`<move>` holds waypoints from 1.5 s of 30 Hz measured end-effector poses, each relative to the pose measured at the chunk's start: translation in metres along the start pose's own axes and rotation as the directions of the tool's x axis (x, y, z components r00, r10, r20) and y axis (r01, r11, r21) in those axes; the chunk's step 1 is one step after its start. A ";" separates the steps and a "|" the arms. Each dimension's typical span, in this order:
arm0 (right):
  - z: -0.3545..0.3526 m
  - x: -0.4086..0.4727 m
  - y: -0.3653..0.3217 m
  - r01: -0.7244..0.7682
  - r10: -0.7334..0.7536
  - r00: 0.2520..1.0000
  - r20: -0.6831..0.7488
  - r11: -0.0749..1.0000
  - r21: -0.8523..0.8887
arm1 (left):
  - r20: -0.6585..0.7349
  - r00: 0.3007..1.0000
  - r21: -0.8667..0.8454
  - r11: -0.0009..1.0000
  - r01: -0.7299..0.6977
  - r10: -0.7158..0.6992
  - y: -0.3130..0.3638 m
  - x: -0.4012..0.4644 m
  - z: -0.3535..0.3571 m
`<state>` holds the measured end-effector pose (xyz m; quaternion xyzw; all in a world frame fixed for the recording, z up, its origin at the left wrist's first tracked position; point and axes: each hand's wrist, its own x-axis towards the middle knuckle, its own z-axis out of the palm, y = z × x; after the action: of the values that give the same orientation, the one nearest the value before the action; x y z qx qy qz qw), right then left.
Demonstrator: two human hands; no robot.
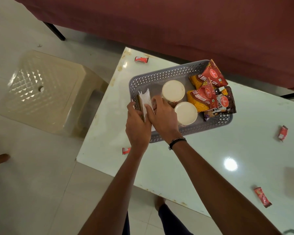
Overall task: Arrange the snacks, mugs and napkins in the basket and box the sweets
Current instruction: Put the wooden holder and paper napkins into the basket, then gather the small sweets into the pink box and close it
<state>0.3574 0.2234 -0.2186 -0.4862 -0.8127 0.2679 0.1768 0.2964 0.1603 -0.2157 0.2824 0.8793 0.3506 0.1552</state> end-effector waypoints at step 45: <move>-0.217 -0.074 0.210 -0.736 0.618 0.567 0.544 0.083 0.672 | 0.565 0.617 -0.199 0.635 0.746 -0.548 0.065 -0.003 -0.003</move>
<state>0.6569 0.2959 -0.1761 -0.6282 -0.2496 0.7096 0.1986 0.3227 0.1954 -0.1674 -0.0302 0.7621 0.3703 0.5303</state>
